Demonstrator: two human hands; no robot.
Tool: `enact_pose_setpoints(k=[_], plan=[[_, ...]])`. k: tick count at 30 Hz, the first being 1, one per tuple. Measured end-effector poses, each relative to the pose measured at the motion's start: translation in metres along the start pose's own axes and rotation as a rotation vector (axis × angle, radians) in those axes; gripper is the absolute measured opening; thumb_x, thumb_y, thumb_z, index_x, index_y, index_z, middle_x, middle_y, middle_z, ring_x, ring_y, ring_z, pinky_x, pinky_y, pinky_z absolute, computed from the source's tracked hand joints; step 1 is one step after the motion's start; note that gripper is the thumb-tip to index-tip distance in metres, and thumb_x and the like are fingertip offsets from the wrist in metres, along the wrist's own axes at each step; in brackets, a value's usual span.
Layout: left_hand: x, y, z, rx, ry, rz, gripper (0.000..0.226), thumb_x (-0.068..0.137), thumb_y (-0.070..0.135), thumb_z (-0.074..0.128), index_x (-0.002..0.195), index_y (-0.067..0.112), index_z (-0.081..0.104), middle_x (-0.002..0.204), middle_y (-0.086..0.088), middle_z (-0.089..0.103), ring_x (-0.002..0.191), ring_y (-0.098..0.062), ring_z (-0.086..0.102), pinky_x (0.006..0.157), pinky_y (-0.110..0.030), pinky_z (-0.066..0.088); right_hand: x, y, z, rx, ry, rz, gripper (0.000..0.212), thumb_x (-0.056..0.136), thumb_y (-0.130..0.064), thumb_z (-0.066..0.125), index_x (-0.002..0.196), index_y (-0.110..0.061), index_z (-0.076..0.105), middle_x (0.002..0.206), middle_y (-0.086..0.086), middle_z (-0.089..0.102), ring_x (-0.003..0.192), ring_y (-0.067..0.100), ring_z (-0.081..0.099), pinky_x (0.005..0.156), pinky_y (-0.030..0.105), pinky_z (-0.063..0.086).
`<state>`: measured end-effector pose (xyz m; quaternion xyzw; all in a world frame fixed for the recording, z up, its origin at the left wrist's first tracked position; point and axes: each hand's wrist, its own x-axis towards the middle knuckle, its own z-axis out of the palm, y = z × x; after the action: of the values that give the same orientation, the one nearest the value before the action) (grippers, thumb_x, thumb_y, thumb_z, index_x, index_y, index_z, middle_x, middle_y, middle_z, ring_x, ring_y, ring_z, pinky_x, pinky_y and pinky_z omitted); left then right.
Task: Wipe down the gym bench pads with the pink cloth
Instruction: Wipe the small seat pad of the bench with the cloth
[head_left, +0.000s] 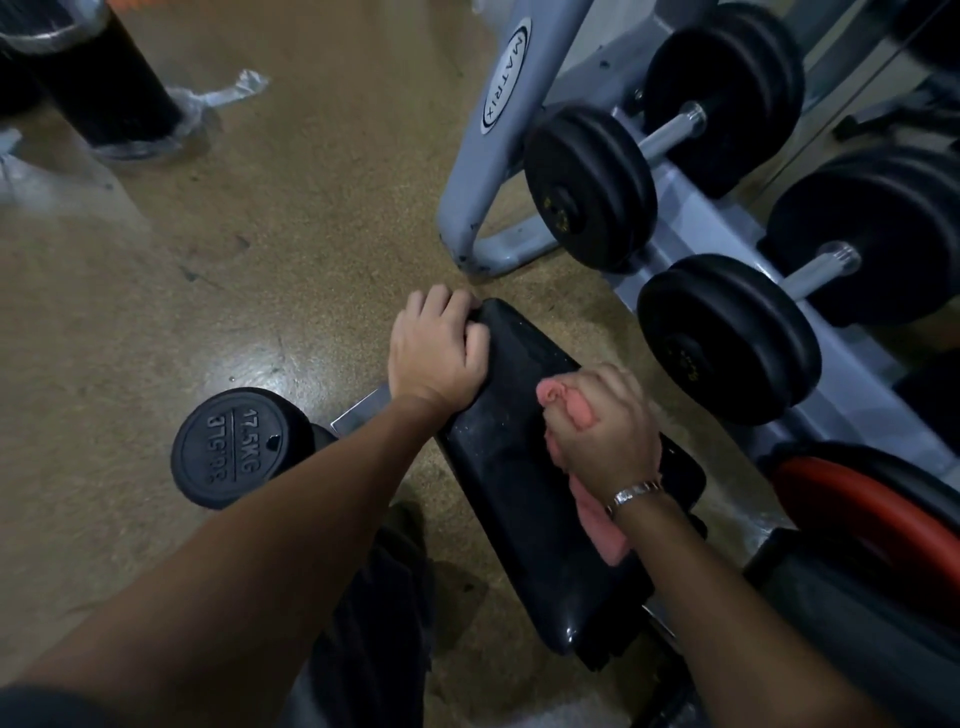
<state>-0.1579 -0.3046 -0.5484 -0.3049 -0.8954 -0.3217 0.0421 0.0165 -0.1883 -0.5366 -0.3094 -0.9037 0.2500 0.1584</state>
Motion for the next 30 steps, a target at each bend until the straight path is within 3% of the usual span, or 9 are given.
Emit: enact_pose_setpoints(k=[5,10,15,21,24,26,28,30], plan=[[0.002,0.003,-0.001,-0.001,-0.014,-0.019,0.040,0.089,0.031,0.039,0.102,0.009,0.069,0.096,-0.010,0.063,0.092,-0.034,0.057,0.079,-0.050,0.048,0.025,-0.018,0.008,-0.118,0.047,0.133,0.025,0.098,-0.045,0.053,0.106,-0.029,0.070,0.111,-0.007,0.066,0.105,0.024,0.056,0.092,0.041,0.043],[0.000,0.001,-0.001,-0.012,-0.021,-0.004,0.041,0.089,0.031,0.038,0.104,0.010,0.070,0.097,-0.010,0.063,0.093,-0.033,0.056,0.079,-0.049,0.047,-0.011,0.002,-0.002,-0.098,-0.027,-0.138,0.027,0.090,-0.041,0.056,0.110,-0.034,0.072,0.116,-0.012,0.066,0.103,0.018,0.056,0.092,0.035,0.038],[0.002,0.000,0.001,0.019,-0.022,-0.022,0.041,0.089,0.032,0.037,0.101,0.009,0.068,0.097,-0.011,0.062,0.092,-0.034,0.055,0.079,-0.051,0.047,0.015,-0.020,0.008,-0.167,0.015,0.105,0.031,0.100,-0.050,0.046,0.113,-0.031,0.066,0.121,-0.004,0.063,0.110,0.024,0.054,0.093,0.039,0.037],[0.001,-0.001,0.003,-0.008,-0.004,-0.013,0.041,0.089,0.031,0.038,0.101,0.008,0.069,0.096,-0.011,0.063,0.091,-0.034,0.056,0.078,-0.050,0.047,-0.019,-0.008,0.010,-0.126,-0.043,-0.267,0.034,0.093,-0.039,0.048,0.107,-0.026,0.076,0.125,0.001,0.066,0.105,0.026,0.056,0.088,0.046,0.047],[0.001,0.001,0.002,-0.004,0.001,-0.012,0.041,0.089,0.031,0.038,0.099,0.007,0.069,0.095,-0.012,0.062,0.089,-0.034,0.055,0.078,-0.051,0.046,0.001,-0.019,0.012,-0.103,0.012,-0.077,0.025,0.093,-0.035,0.053,0.107,-0.029,0.073,0.126,0.002,0.060,0.110,0.025,0.054,0.093,0.047,0.047],[0.002,0.000,0.002,-0.009,-0.005,-0.022,0.041,0.089,0.031,0.038,0.099,0.007,0.069,0.095,-0.012,0.062,0.089,-0.035,0.055,0.079,-0.051,0.047,-0.010,-0.034,0.024,-0.144,0.082,-0.067,0.024,0.094,-0.035,0.053,0.112,-0.028,0.068,0.125,0.006,0.062,0.106,0.027,0.056,0.089,0.044,0.047],[0.002,-0.001,0.002,-0.013,-0.004,-0.019,0.041,0.089,0.031,0.037,0.100,0.008,0.069,0.095,-0.012,0.062,0.090,-0.035,0.055,0.079,-0.051,0.047,-0.033,-0.035,0.028,-0.166,0.073,-0.255,0.022,0.091,-0.035,0.054,0.111,-0.027,0.062,0.118,0.008,0.066,0.097,0.029,0.058,0.083,0.043,0.048],[0.002,-0.001,0.001,-0.020,-0.004,-0.018,0.042,0.089,0.031,0.037,0.100,0.007,0.069,0.096,-0.012,0.062,0.090,-0.035,0.055,0.079,-0.051,0.047,-0.037,-0.022,0.022,-0.161,0.014,-0.395,0.023,0.087,-0.037,0.057,0.104,-0.026,0.066,0.110,0.006,0.068,0.089,0.029,0.059,0.079,0.044,0.049]])
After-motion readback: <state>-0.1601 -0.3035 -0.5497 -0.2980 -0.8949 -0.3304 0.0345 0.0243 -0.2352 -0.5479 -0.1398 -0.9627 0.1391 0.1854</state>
